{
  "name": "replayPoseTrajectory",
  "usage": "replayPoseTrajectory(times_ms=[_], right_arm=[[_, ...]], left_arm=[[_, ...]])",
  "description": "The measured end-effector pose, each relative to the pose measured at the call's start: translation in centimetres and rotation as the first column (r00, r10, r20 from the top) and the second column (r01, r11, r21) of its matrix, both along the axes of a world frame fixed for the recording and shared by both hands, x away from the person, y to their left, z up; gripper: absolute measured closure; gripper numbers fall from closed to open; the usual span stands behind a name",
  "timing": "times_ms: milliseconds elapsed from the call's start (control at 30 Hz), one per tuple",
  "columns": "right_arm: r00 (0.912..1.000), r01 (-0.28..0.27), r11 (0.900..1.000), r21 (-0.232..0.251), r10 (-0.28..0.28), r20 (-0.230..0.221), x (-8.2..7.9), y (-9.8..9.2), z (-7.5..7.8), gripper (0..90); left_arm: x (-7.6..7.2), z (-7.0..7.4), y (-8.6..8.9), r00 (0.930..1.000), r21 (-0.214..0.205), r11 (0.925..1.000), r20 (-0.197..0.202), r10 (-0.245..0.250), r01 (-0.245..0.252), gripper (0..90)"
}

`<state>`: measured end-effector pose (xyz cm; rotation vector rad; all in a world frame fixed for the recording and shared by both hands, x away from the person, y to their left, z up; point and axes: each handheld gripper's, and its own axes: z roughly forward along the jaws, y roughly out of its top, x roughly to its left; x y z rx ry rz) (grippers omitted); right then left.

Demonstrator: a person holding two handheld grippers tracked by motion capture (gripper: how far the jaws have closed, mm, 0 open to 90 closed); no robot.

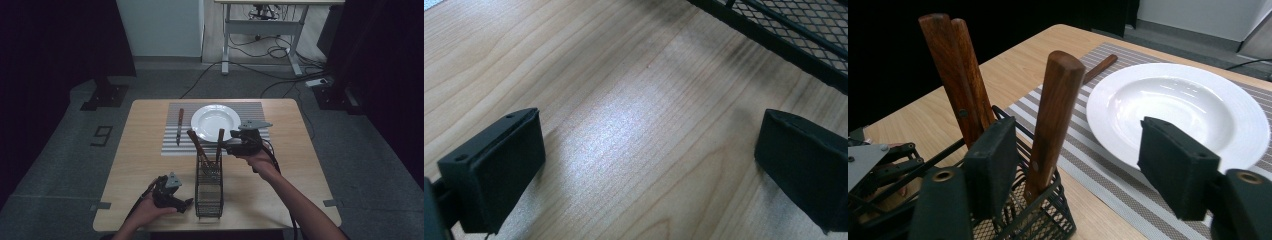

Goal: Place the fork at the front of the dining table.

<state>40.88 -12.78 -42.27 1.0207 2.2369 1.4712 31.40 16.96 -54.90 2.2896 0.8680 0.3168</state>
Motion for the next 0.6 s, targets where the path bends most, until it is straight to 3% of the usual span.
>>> replayPoseTrajectory(times_ms=[333,600], right_arm=[[1.0,-0.006,1.0,0.001,0.006,0.001,0.6,1.0,-0.4,40.9],[0.9986,-0.049,0.9983,0.032,0.049,-0.017,0.8,1.1,-0.7,60.3]], left_arm=[[0.0,0.0,0.0,1.0,-0.001,1.0,0.0,0.002,-0.002,0.0],[0.0,0.0,0.0,1.0,-0.001,1.0,0.0,0.001,-0.001,0.0]])
